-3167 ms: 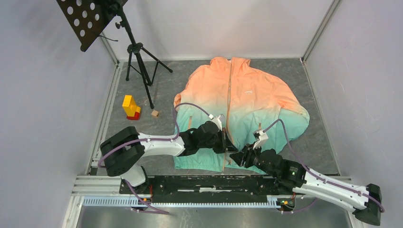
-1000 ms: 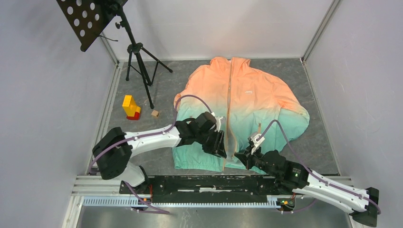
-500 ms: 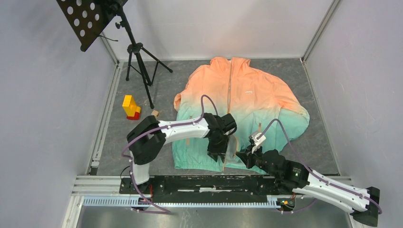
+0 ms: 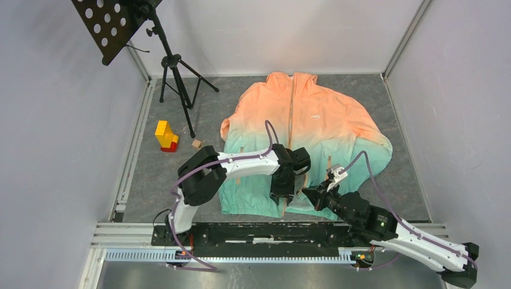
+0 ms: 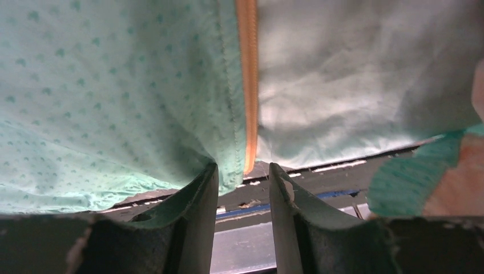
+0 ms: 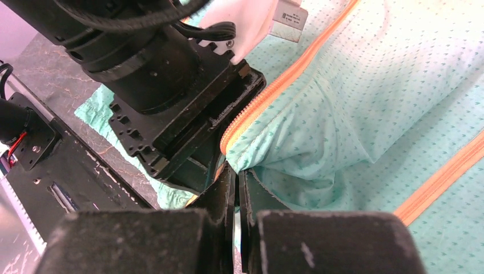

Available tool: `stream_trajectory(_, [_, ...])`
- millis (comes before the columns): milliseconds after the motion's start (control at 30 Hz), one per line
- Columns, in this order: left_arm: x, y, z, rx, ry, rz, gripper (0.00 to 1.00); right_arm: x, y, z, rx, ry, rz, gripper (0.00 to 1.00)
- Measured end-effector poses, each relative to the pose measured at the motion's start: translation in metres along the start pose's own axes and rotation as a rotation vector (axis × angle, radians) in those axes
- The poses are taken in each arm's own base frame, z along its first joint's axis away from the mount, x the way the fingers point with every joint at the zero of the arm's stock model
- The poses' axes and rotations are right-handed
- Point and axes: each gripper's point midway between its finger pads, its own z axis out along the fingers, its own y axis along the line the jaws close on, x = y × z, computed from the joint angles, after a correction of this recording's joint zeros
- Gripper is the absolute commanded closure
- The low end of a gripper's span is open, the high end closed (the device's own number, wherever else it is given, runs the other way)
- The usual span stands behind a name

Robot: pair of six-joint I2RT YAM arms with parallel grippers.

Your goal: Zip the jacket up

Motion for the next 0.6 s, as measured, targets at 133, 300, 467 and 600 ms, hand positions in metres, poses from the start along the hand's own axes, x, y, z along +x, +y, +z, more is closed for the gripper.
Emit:
stream_trajectory(133, [-0.003, 0.005, 0.006, -0.034, -0.011, -0.017, 0.55, -0.002, 0.001, -0.001, -0.005, -0.01, 0.006, 1.0])
stream_trajectory(300, [-0.005, 0.009, 0.011, -0.057, -0.022, -0.032, 0.57, -0.006, 0.003, -0.002, -0.015, -0.028, 0.016, 1.0])
stream_trajectory(467, [-0.007, 0.013, 0.017, -0.08, -0.024, -0.041, 0.62, -0.009, 0.004, -0.003, -0.022, -0.041, 0.021, 1.0])
stream_trajectory(600, [-0.007, 0.015, 0.017, -0.09, -0.027, -0.046, 0.72, -0.01, 0.004, -0.003, -0.024, -0.044, 0.023, 1.0])
